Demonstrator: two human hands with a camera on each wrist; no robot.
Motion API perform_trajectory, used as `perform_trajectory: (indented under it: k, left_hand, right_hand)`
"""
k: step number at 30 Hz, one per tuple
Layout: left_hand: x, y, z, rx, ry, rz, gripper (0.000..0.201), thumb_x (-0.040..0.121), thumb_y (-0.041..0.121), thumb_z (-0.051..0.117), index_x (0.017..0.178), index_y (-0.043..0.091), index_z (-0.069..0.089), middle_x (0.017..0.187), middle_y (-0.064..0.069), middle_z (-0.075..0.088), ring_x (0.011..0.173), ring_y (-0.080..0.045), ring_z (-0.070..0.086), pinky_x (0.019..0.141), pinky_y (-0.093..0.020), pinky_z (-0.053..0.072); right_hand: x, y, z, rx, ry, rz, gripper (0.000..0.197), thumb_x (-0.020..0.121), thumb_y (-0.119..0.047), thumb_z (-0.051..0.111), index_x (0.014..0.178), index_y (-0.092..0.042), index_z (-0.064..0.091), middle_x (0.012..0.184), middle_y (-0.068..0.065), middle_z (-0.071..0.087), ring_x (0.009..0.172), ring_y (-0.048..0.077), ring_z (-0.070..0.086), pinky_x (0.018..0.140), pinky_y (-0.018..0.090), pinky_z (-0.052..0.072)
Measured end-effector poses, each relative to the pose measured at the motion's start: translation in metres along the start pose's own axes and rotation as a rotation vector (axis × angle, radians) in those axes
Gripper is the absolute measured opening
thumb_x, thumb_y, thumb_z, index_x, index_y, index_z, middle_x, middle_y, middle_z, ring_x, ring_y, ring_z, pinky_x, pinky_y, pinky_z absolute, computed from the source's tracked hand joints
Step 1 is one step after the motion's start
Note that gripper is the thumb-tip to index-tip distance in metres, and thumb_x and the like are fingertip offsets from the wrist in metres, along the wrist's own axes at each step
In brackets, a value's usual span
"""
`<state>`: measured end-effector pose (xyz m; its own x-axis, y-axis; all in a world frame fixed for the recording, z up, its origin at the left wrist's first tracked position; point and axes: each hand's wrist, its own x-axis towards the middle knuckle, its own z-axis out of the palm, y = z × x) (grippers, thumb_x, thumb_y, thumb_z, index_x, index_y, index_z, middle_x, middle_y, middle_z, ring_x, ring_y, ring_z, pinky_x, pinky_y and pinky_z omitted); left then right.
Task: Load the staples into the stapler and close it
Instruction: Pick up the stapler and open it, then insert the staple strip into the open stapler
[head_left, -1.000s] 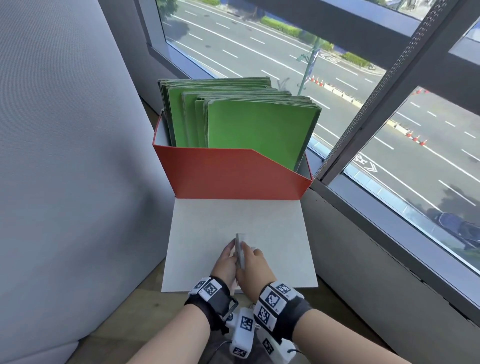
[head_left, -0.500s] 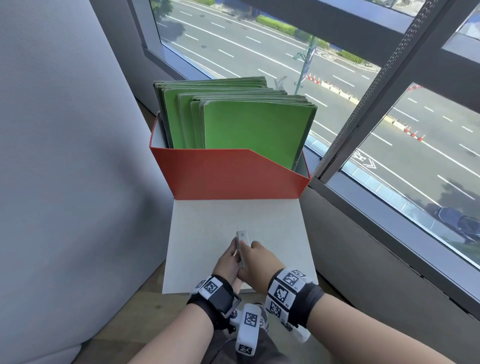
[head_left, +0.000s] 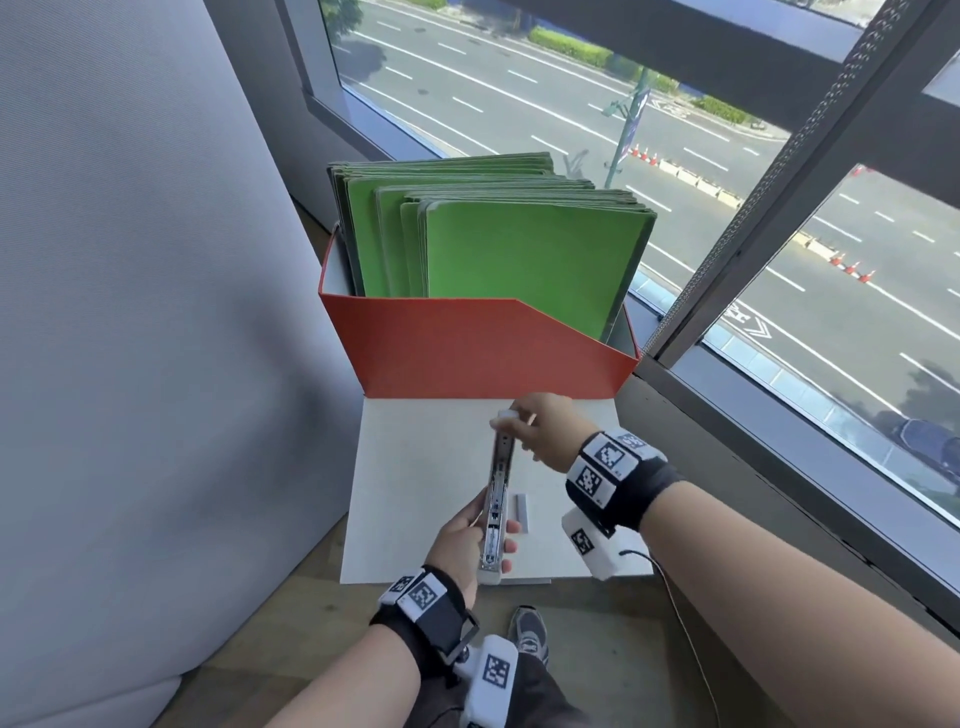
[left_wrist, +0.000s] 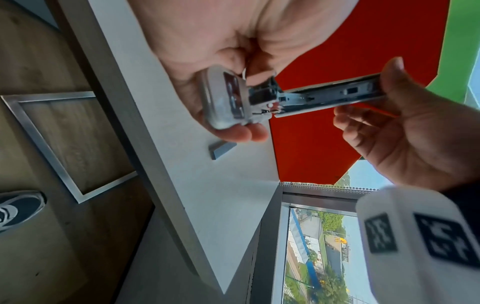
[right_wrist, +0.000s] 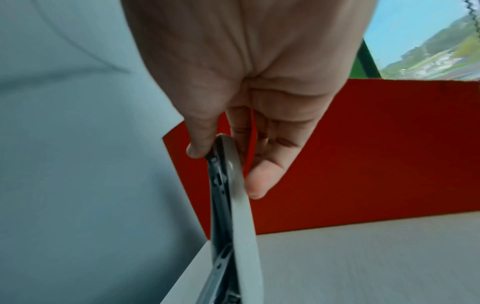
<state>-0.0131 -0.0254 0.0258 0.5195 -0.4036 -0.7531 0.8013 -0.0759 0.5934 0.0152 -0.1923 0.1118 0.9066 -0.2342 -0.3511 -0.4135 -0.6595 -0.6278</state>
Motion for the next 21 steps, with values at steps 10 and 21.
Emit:
perform_trajectory:
  k: [10, 21]
  left_hand:
    - [-0.013, 0.002, -0.002, -0.061, -0.067, -0.02, 0.05, 0.086, -0.007, 0.035, 0.116, 0.021, 0.063, 0.082, -0.015, 0.069, 0.059, -0.023, 0.055, 0.051, -0.029, 0.044]
    - [-0.011, -0.003, -0.004, -0.101, -0.011, -0.015, 0.043, 0.091, -0.001, 0.037, 0.119, 0.019, 0.063, 0.084, -0.016, 0.069, 0.06, -0.022, 0.058, 0.05, -0.029, 0.047]
  right_hand:
    - [0.055, 0.04, 0.023, 0.542, -0.024, 0.392, 0.049, 0.083, -0.05, 0.06, 0.073, -0.002, 0.065, 0.065, 0.016, 0.072, 0.062, 0.029, 0.072, 0.075, 0.047, 0.061]
    - [0.047, 0.047, 0.039, 0.705, 0.011, 0.497, 0.052, 0.087, -0.05, 0.054, 0.094, 0.001, 0.064, 0.072, 0.013, 0.067, 0.06, 0.026, 0.066, 0.055, 0.033, 0.06]
